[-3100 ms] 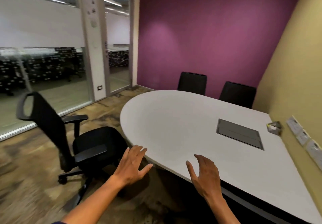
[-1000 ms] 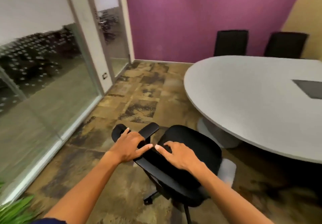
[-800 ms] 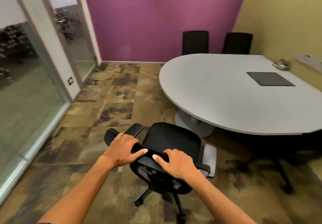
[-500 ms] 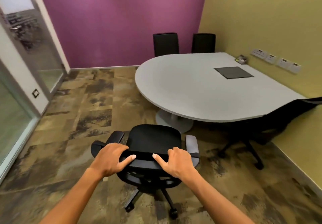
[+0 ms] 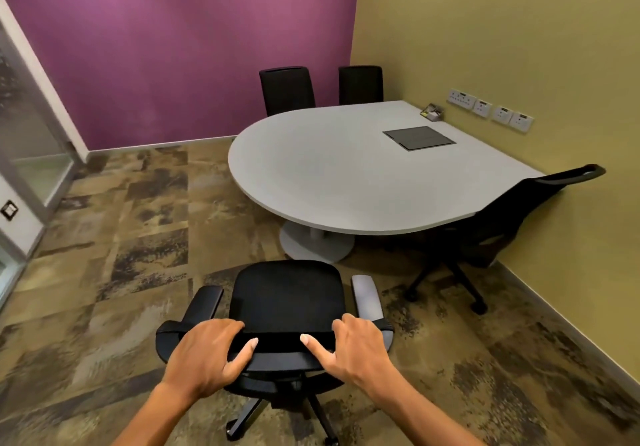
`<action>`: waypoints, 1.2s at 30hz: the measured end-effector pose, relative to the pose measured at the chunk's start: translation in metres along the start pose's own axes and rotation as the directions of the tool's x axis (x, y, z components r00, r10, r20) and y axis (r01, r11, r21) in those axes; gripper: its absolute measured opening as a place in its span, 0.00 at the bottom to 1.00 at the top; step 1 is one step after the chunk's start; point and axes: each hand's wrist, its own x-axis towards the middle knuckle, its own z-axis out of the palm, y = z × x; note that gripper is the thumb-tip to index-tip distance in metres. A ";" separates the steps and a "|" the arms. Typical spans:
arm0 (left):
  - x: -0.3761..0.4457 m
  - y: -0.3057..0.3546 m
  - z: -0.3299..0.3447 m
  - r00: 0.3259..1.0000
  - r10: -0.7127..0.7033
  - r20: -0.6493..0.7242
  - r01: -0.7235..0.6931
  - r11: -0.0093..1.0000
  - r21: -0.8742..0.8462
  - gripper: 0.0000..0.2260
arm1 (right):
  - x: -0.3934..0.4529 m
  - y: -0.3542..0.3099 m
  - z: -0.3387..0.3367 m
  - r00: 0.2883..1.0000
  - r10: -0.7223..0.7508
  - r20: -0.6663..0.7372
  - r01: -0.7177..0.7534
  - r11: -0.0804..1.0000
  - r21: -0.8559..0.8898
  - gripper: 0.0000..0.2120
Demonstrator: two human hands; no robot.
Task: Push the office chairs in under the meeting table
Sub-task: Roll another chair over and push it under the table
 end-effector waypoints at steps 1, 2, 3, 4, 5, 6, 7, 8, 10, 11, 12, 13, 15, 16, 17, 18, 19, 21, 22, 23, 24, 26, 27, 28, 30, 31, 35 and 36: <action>0.001 0.007 0.001 1.000 0.011 0.005 -0.011 1.000 -0.002 0.31 | -0.006 0.006 0.001 1.000 0.010 -0.012 -0.010 1.000 -0.002 0.45; 0.002 0.013 0.002 1.000 0.021 0.004 -0.021 1.000 -0.001 0.30 | -0.012 0.011 0.002 0.999 0.024 -0.025 -0.024 1.000 0.003 0.45; 0.004 0.018 0.002 1.000 0.026 0.006 -0.026 1.000 0.000 0.28 | -0.015 0.015 0.002 0.999 0.034 -0.040 -0.033 0.999 0.006 0.44; 0.004 0.024 0.001 0.999 0.031 0.015 -0.031 1.000 -0.004 0.28 | -0.021 0.020 0.002 0.998 0.041 -0.053 -0.041 0.999 0.007 0.43; 0.005 0.030 0.002 0.999 0.035 0.026 -0.035 0.999 -0.008 0.27 | -0.026 0.024 0.002 0.997 0.052 -0.059 -0.052 0.999 0.010 0.42; 0.007 0.036 0.003 0.999 0.036 0.036 -0.035 0.999 -0.006 0.27 | -0.030 0.030 0.002 0.996 0.061 -0.065 -0.061 0.998 0.013 0.42; 0.004 0.042 0.004 0.998 0.034 0.046 -0.034 0.999 -0.005 0.27 | -0.037 0.034 0.003 0.995 0.063 -0.075 -0.063 0.998 0.008 0.41; 0.002 0.048 0.006 0.998 0.033 0.056 -0.033 0.999 -0.007 0.27 | -0.042 0.038 0.003 0.994 0.060 -0.087 -0.060 0.998 0.004 0.41; -0.002 0.058 0.008 0.998 0.038 0.057 -0.038 0.999 -0.009 0.27 | -0.053 0.044 0.002 0.993 0.069 -0.099 -0.068 0.998 0.016 0.40; -0.001 0.062 0.010 0.998 0.034 0.060 -0.033 0.999 -0.015 0.27 | -0.054 0.049 0.002 0.992 0.071 -0.101 -0.069 0.997 0.022 0.40; 0.000 0.069 0.011 0.997 0.041 0.064 -0.039 0.999 -0.024 0.27 | -0.059 0.053 0.000 0.991 0.080 -0.104 -0.078 0.997 0.028 0.40; 0.000 0.076 0.012 0.996 0.046 0.072 -0.045 0.999 -0.027 0.27 | -0.065 0.059 -0.001 0.991 0.088 -0.096 -0.085 0.996 0.039 0.41; 0.002 0.089 0.017 0.994 0.050 0.098 -0.048 0.999 -0.025 0.27 | -0.073 0.072 -0.001 0.991 0.085 -0.103 -0.078 0.994 0.073 0.40; 0.004 0.097 0.019 0.993 0.062 0.097 -0.060 0.998 -0.025 0.27 | -0.078 0.079 -0.002 0.990 0.086 -0.110 -0.077 0.993 0.088 0.40; 0.005 0.101 0.021 0.993 0.066 0.100 -0.064 0.998 -0.029 0.27 | -0.079 0.083 -0.001 0.990 0.088 -0.110 -0.077 0.991 0.105 0.39; 0.009 0.106 0.020 0.994 0.074 0.085 -0.071 0.997 -0.034 0.27 | -0.080 0.088 -0.004 0.989 0.090 -0.115 -0.078 0.991 0.104 0.39; 0.015 0.110 0.018 0.994 0.082 0.068 -0.080 0.996 -0.035 0.27 | -0.080 0.093 -0.008 0.989 0.093 -0.118 -0.081 0.992 0.097 0.39; 0.026 0.116 0.017 0.993 0.083 0.080 -0.081 0.996 -0.038 0.26 | -0.074 0.101 -0.013 0.985 0.105 -0.134 -0.093 0.991 0.096 0.38; 0.030 0.120 0.017 0.993 0.081 0.084 -0.079 0.996 -0.032 0.27 | -0.072 0.106 -0.016 0.984 0.112 -0.141 -0.100 0.991 0.087 0.38; 0.034 0.120 0.017 0.993 0.075 0.087 -0.074 0.997 -0.017 0.28 | -0.068 0.109 -0.017 0.982 0.111 -0.153 -0.099 0.992 0.081 0.37; 0.039 0.124 0.018 0.993 0.075 0.095 -0.074 0.997 -0.013 0.28 | -0.066 0.114 -0.018 0.981 0.118 -0.156 -0.107 0.991 0.081 0.37; 0.046 0.125 0.021 0.993 0.066 0.102 -0.066 0.998 -0.004 0.29 | -0.059 0.118 -0.019 0.982 0.117 -0.151 -0.106 0.991 0.076 0.38; 0.051 0.128 0.024 0.992 0.073 0.107 -0.074 0.997 0.006 0.30 | -0.057 0.123 -0.020 0.981 0.129 -0.145 -0.118 0.989 0.084 0.39; 0.056 0.131 0.026 0.990 0.080 0.118 -0.082 0.997 0.012 0.30 | -0.055 0.127 -0.020 0.980 0.138 -0.143 -0.126 0.988 0.088 0.39; 0.065 0.136 0.028 0.988 0.084 0.127 -0.089 0.996 0.032 0.31 | -0.052 0.135 -0.020 0.979 0.155 -0.134 -0.142 0.985 0.098 0.41; 0.073 0.142 0.030 0.986 0.098 0.135 -0.103 0.994 0.030 0.30 | -0.051 0.141 -0.021 0.976 0.174 -0.132 -0.161 0.981 0.105 0.42; 0.091 0.156 0.035 0.983 0.120 0.139 -0.121 0.993 0.003 0.29 | -0.048 0.160 -0.023 0.971 0.204 -0.125 -0.192 0.976 0.099 0.43; 0.097 0.161 0.040 0.983 0.118 0.142 -0.118 0.993 -0.003 0.29 | -0.045 0.169 -0.023 0.972 0.204 -0.117 -0.194 0.977 0.092 0.44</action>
